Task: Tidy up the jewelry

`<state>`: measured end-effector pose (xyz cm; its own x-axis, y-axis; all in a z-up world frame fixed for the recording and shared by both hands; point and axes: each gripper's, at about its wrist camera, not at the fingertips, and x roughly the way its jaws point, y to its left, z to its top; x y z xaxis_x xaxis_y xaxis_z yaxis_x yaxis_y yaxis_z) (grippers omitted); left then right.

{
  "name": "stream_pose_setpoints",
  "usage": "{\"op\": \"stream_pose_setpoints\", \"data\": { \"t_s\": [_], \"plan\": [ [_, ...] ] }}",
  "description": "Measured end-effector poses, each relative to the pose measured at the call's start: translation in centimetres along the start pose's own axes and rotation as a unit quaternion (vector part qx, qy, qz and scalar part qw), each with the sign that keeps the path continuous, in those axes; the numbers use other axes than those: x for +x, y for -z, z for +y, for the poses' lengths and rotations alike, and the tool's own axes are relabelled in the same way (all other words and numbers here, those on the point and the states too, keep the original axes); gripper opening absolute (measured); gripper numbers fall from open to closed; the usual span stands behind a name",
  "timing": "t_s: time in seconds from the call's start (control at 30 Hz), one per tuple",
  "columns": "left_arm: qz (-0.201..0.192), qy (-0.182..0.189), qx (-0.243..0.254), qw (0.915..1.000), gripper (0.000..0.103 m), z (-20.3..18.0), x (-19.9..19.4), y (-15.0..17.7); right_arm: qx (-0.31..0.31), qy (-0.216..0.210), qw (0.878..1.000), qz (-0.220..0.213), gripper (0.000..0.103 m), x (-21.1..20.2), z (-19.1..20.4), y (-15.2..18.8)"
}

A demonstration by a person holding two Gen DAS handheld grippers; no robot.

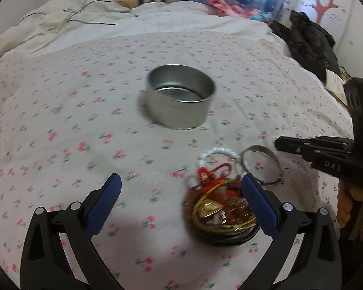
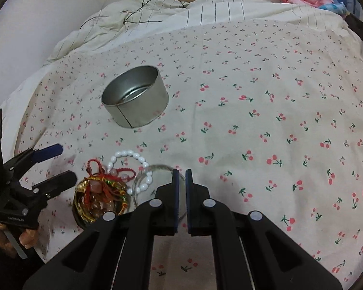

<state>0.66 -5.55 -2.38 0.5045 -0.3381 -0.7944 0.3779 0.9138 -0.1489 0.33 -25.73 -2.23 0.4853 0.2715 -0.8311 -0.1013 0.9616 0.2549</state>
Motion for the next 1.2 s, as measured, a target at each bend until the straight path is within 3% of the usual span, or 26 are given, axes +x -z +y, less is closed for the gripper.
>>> {"op": "stream_pose_setpoints", "data": {
  "t_s": [0.1,0.17,0.2,0.23,0.27,0.3,0.37,0.43,0.6,0.67,0.7,0.73,0.8,0.83,1.0,1.1,1.13,1.17,1.2],
  "plan": [
    [-0.001,0.005,-0.002,1.0,0.096,-0.7,0.6,-0.3,0.005,0.001,1.0,0.008,0.006,0.3,-0.3,0.1],
    [0.002,0.007,-0.012,0.9999,0.095,-0.7,1.0,-0.5,0.011,0.002,1.0,0.011,0.013,0.5,-0.7,0.3],
    [0.003,0.016,-0.016,0.9997,0.092,-0.6,1.2,-0.5,0.014,0.001,1.0,0.012,0.035,0.5,-0.8,0.4],
    [0.008,0.023,-0.021,0.9995,0.079,-0.3,1.4,-0.5,0.015,0.0,1.0,0.012,0.053,0.6,-0.9,0.4],
    [0.015,0.031,-0.028,0.999,0.064,-0.1,1.7,-0.5,0.017,0.001,1.0,0.008,0.054,0.6,-1.0,0.5],
    [0.024,0.044,-0.04,0.998,0.055,0.2,2.1,-0.4,0.015,-0.001,1.0,0.01,0.054,0.6,-0.9,0.5],
    [0.039,0.06,-0.056,0.9958,0.015,0.8,2.8,-0.3,0.011,0.001,1.0,0.014,0.054,1.0,-0.7,0.5],
    [0.042,0.069,-0.067,0.9945,0.009,1.3,3.1,-0.2,0.009,0.007,1.0,0.02,0.054,1.5,-0.6,0.4],
    [0.021,0.1,-0.085,0.9911,0.007,2.1,1.7,-0.6,-0.025,0.047,0.998,0.027,0.064,3.2,0.6,0.6],
    [0.013,0.119,-0.094,0.9884,0.007,2.7,1.1,-0.9,-0.052,0.068,0.996,0.024,0.063,3.4,1.5,0.7],
    [0.008,0.127,-0.098,0.987,0.007,2.9,0.7,-0.9,-0.064,0.071,0.995,0.02,0.053,3.4,2.0,0.8],
    [0.004,0.137,-0.103,0.9851,0.007,3.2,0.2,-1.0,-0.073,0.07,0.995,0.019,0.035,3.4,2.3,0.8],
    [-0.014,0.147,-0.105,0.9835,0.007,3.6,-0.9,-1.4,-0.078,0.066,0.995,0.015,0.014,3.3,2.6,0.7],
    [-0.024,0.152,-0.104,0.9826,0.007,3.8,-1.4,-1.6,-0.08,0.066,0.995,0.012,0.008,3.2,2.6,0.6],
    [-0.06,0.172,-0.108,0.9772,0.007,4.4,-3.5,-2.2,-0.064,0.052,0.997,-0.004,0.006,2.2,2.4,0.1],
    [-0.081,0.206,-0.121,0.9677,0.007,4.9,-4.5,-2.5,-0.048,0.027,0.998,-0.018,0.006,1.2,2.0,-0.4],
    [-0.079,0.176,-0.106,0.9755,0.007,4.5,-4.6,-2.6,-0.044,0.019,0.999,-0.021,0.006,1.0,2.0,-0.6],
    [-0.075,0.094,-0.055,0.9913,0.007,3.2,-4.7,-2.7,-0.041,0.008,0.999,-0.023,0.006,0.7,2.0,-0.8],
    [-0.074,0.064,-0.026,0.9948,0.007,2.4,-4.4,-2.4,-0.039,0.006,0.999,-0.026,0.006,0.5,2.1,-0.8]
  ]
}}
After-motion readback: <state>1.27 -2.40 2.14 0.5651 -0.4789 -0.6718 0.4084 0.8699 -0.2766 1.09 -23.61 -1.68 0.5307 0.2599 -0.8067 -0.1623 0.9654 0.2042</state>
